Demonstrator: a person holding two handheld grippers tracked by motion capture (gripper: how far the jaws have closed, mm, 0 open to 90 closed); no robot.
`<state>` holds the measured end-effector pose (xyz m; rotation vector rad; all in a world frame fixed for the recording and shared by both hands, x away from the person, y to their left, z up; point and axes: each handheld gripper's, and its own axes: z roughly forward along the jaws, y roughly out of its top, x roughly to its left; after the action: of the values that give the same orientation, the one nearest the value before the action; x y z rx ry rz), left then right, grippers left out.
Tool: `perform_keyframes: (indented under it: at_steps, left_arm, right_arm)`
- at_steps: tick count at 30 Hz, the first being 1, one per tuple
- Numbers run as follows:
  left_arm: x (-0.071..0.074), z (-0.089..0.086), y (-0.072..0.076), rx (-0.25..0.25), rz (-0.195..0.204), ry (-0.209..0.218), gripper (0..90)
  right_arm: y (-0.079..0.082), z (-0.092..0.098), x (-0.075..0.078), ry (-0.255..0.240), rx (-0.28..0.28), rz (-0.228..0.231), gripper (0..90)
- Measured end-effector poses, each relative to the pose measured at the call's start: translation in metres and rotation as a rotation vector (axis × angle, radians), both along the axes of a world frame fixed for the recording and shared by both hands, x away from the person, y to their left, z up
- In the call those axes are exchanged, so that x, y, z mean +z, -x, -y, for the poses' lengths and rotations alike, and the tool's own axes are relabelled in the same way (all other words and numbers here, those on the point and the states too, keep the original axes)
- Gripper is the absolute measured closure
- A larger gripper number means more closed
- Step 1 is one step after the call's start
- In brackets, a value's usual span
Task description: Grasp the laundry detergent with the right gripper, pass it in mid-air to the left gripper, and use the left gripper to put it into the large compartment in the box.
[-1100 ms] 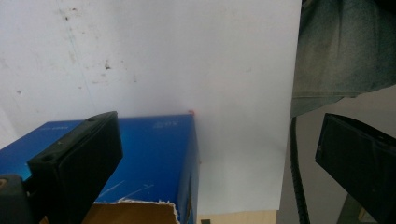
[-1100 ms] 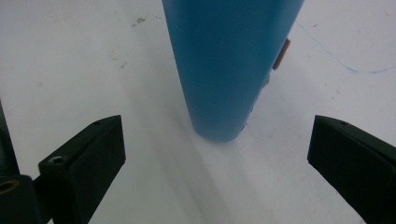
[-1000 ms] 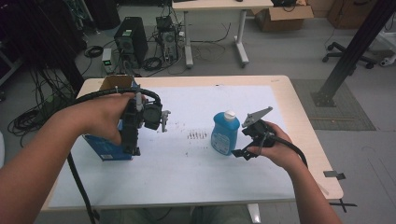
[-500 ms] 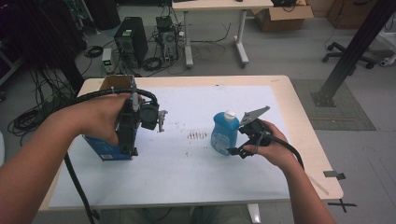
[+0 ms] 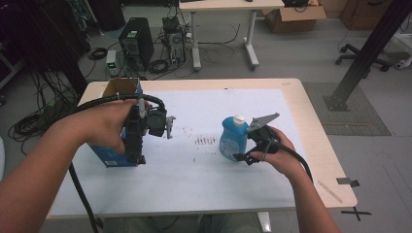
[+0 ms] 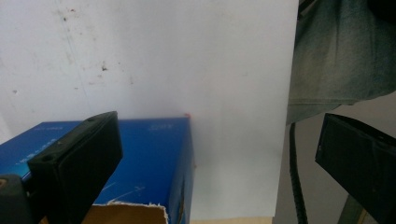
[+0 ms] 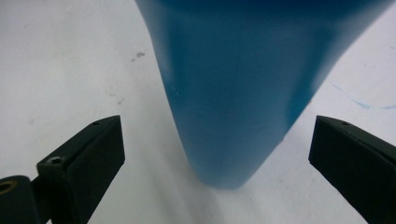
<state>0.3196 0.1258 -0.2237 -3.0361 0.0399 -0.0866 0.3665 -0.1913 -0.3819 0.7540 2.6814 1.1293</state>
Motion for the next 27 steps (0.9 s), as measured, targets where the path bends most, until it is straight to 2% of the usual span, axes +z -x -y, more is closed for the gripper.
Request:
perform_keyframes:
  at_steps: [8, 21, 27]
  left_arm:
    - [0.002, 0.003, 0.002, 0.0, 0.005, 0.003, 1.0]
    - [0.004, 0.001, 0.003, 0.006, 0.009, 0.005, 1.1]
    - [0.005, 0.0, 0.004, 0.004, 0.006, 0.007, 1.1]
  right_arm:
    - [0.001, -0.003, -0.007, -0.081, -0.029, 0.068, 3.2]
    - [0.002, -0.008, -0.017, -0.139, -0.099, 0.161, 2.3]
    - [0.002, -0.01, -0.019, -0.154, -0.112, 0.174, 2.1]
